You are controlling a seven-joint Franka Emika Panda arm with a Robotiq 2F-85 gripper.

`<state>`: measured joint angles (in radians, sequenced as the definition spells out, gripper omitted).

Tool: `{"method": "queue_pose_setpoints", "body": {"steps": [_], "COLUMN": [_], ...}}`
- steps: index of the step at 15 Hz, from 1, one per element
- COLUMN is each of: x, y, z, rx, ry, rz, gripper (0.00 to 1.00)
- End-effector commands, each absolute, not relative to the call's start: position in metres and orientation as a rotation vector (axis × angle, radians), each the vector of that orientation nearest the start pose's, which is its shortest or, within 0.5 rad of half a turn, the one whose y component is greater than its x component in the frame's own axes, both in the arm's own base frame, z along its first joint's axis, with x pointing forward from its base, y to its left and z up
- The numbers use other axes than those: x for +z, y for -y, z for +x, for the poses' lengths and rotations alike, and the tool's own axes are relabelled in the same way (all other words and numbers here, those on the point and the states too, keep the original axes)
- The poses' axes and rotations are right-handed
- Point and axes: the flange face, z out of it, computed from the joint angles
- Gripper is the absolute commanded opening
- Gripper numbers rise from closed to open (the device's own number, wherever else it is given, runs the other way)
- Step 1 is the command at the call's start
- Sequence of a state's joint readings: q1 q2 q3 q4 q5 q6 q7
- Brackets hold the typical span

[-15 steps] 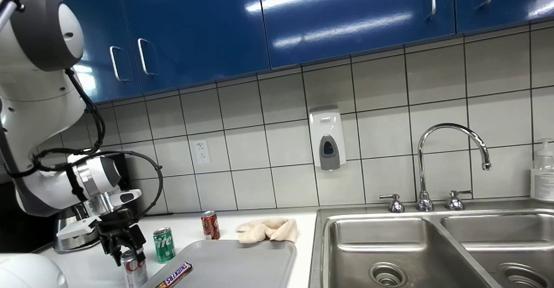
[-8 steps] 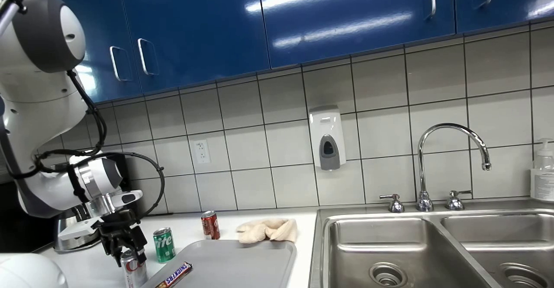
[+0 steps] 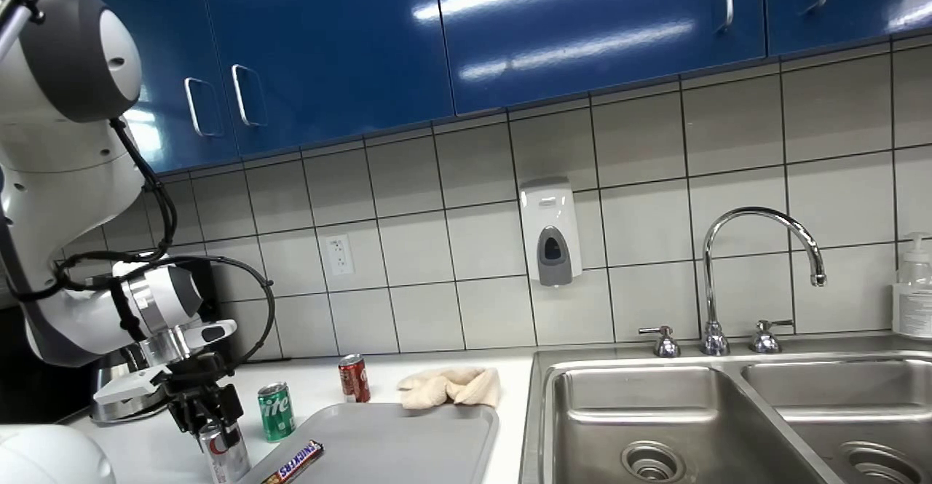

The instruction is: Put the cans on the tray

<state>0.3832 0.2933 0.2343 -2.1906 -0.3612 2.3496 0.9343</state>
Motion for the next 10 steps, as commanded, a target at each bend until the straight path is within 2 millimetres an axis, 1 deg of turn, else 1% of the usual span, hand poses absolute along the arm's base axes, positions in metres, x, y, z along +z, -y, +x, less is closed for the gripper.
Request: {"method": "queue_pose_setpoints", "body": {"steps": [1,6,8,10], "x": [0.251,0.275,0.288,0.302], "y": [-0.315,-0.321,-0.320,-0.314], "z": [0.445,0.441,0.441,0.442], "rx": [-0.057,-0.076,-0.094,-0.102], "ry": [-0.050,-0.054,-0.064,-0.089], "rz": [-3.334,-3.308,-3.297,-3.288], "gripper": [0.40,0.40,0.40,0.40]}}
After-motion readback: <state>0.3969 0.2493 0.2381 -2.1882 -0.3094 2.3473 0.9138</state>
